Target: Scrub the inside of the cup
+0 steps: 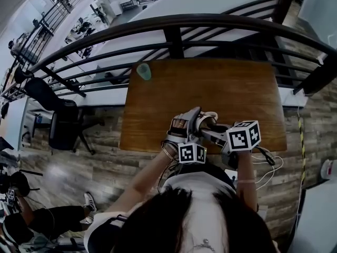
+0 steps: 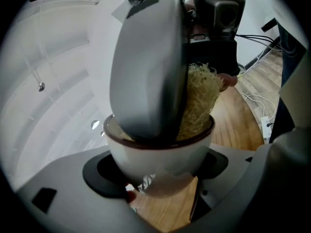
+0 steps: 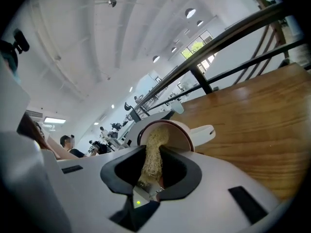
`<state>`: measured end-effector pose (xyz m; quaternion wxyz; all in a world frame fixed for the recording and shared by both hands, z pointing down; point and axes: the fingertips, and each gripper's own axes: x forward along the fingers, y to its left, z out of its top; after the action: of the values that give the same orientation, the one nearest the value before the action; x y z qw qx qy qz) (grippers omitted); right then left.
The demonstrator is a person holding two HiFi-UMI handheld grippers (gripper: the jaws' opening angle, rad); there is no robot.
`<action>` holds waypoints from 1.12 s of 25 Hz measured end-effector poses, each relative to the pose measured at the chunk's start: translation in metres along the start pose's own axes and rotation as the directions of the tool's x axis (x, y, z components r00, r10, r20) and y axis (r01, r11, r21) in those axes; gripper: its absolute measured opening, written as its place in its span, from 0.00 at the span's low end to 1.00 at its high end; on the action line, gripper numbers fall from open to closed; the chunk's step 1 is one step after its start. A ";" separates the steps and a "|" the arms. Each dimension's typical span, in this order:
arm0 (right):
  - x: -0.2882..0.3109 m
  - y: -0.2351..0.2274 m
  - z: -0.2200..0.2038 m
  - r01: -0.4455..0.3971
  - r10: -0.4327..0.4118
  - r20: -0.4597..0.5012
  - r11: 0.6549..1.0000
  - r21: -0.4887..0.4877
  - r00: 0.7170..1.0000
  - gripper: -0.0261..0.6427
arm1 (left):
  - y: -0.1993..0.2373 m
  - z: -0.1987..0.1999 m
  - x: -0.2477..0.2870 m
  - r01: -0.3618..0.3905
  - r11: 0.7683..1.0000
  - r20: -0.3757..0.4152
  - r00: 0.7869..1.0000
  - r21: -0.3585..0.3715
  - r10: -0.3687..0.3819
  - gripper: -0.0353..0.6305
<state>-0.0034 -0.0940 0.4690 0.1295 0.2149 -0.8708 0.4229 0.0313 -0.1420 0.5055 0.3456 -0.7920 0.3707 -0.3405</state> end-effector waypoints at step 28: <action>-0.016 -0.001 0.035 -0.267 0.132 0.374 0.904 0.335 0.918 0.14 | 0.014 0.006 0.002 -0.077 0.995 -0.030 0.997 -0.065 0.076 0.66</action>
<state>0.0093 -0.1182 0.4413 -0.1126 0.2144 -0.7991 0.5502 0.0323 -0.1490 0.4912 0.3268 -0.7834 0.4166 -0.3255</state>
